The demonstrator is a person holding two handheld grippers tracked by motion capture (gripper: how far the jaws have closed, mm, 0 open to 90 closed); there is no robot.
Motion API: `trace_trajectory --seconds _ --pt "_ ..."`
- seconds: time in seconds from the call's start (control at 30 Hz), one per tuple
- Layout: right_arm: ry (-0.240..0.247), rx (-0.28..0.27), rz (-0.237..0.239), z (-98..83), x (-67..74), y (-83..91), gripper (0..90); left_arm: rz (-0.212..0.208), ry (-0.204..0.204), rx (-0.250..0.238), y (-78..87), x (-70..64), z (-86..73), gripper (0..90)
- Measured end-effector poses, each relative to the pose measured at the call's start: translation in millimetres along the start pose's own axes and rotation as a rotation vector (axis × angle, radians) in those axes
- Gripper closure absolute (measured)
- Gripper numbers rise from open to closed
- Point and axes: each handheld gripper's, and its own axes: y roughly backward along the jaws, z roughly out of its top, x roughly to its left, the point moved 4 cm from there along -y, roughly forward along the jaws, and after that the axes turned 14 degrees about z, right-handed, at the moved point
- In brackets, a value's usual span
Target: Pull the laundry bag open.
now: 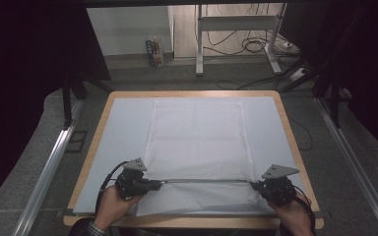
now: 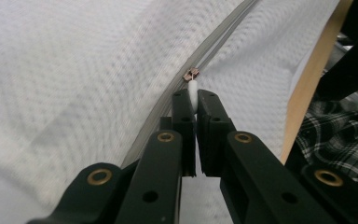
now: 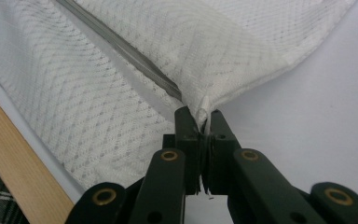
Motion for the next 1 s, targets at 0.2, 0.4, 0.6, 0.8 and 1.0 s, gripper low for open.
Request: trace_trajectory --seconds 0.2,0.4,0.6,0.8,1.0 --pt "-0.002 0.000 0.002 -0.1 -0.5 0.5 85.6 0.012 0.032 -0.003 6.6 7.2 -8.4 87.6" --pt "-0.002 0.002 -0.001 0.1 0.1 -0.2 85.6 0.027 0.039 0.005 10.9 11.2 -15.2 87.5" --pt "-0.005 0.006 0.001 -0.5 -0.7 -0.1 85.6 0.041 0.065 0.002 16.3 16.9 -22.7 87.5" --pt "-0.005 0.010 -0.001 -1.1 -0.9 -0.3 85.6 0.062 0.083 0.010 20.7 22.0 -30.7 87.5" --pt "-0.007 0.009 0.000 -0.8 0.2 -1.0 85.6 0.070 0.086 0.012 23.5 22.8 -35.0 87.5"
